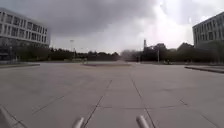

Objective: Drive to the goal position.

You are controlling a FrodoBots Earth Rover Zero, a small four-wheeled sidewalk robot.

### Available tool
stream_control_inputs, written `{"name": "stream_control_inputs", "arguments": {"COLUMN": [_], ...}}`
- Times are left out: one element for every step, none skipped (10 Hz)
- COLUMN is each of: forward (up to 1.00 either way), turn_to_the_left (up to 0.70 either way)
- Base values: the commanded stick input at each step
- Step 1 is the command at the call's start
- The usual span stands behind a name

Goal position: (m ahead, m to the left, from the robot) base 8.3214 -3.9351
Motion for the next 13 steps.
{"name": "stream_control_inputs", "arguments": {"forward": [0.70, 0.70, 0.70, 0.70, 0.70, 0.70, 0.70, 0.70, 0.70, 0.70, 0.70, 0.70, 0.70], "turn_to_the_left": [0.00, 0.00, 0.00, 0.00, 0.00, 0.00, 0.00, 0.00, 0.00, 0.00, 0.00, 0.00, 0.00]}}
